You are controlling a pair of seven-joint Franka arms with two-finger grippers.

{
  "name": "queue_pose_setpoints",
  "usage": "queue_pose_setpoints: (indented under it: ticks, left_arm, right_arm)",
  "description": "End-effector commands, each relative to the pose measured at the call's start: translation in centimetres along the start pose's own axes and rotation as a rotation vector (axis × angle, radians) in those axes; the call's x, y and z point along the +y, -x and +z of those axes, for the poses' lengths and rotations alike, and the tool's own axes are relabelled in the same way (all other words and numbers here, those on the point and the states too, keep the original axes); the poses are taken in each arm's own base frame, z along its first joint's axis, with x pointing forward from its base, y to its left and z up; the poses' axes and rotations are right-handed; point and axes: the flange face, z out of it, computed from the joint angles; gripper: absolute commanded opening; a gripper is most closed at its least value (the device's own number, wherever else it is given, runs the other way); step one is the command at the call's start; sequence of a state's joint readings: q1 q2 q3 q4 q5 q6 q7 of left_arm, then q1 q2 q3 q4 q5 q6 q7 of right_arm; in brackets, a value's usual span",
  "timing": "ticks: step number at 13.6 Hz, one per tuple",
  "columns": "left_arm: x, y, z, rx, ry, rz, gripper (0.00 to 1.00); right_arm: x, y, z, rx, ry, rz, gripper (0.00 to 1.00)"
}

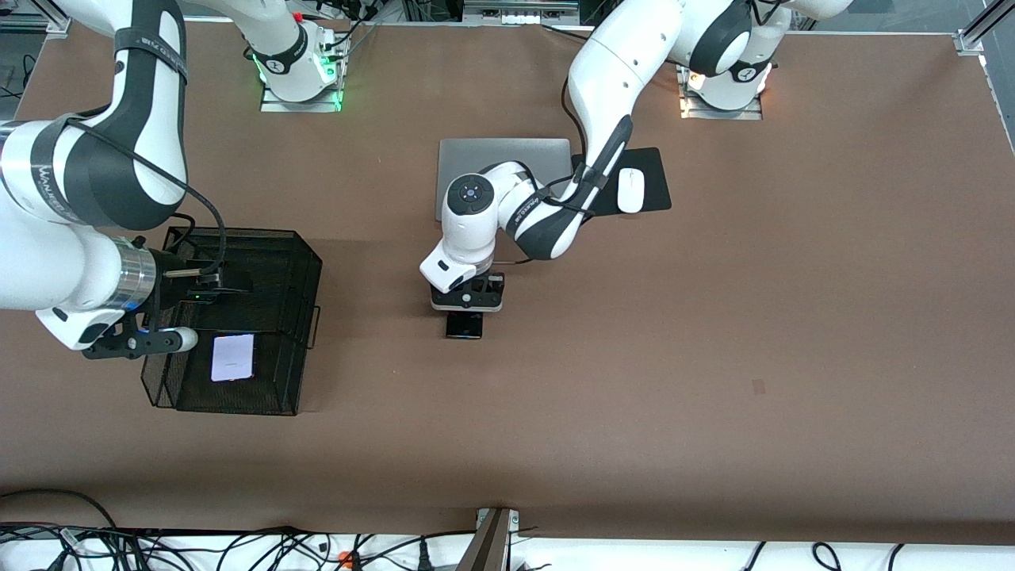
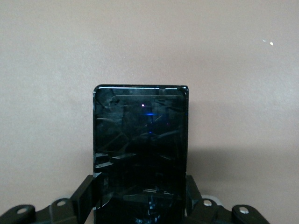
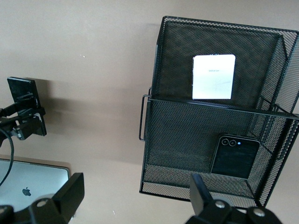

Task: Place phones with both arms
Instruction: 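Carry the large black phone beside the laptop and set it down with the left gripper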

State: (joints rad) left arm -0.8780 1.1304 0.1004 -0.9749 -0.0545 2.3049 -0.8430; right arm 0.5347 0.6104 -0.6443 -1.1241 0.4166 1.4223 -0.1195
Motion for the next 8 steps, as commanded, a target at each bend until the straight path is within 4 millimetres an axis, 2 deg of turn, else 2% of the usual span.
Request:
queue_pose_setpoints:
  ticks: [1,2,3,4,7,8]
  left_arm:
    - [0.1,-0.6,0.6,0.035,0.004,0.0,0.0]
    - [0.7,0.0,0.6,0.04,0.003,0.012,0.0]
    - [0.7,0.1,0.7,0.043,0.0,-0.029,0.37]
    - [0.5,0.2,1.2,0.049,-0.002,-0.091,0.99]
    - [0.8,0.1,0.9,0.064,0.018,-0.158,1.0]
    - [0.5,-0.6,0.0,0.051,0.009,-0.171,1.0]
  right_arm:
    - [-0.4,0.9,-0.2,-0.012,-0.023,0.007,1.0]
    - [-0.3,0.9,-0.1,-0.015,-0.024,0.008,1.0]
    - [-0.3,0.9,-0.1,-0.015,-0.024,0.008,1.0]
    - [-0.3,0.9,-0.1,-0.015,-0.024,0.008,1.0]
    - [-0.5,1.0,-0.2,-0.014,-0.024,0.022,1.0]
    - [-0.9,1.0,0.0,-0.016,-0.022,0.019,1.0]
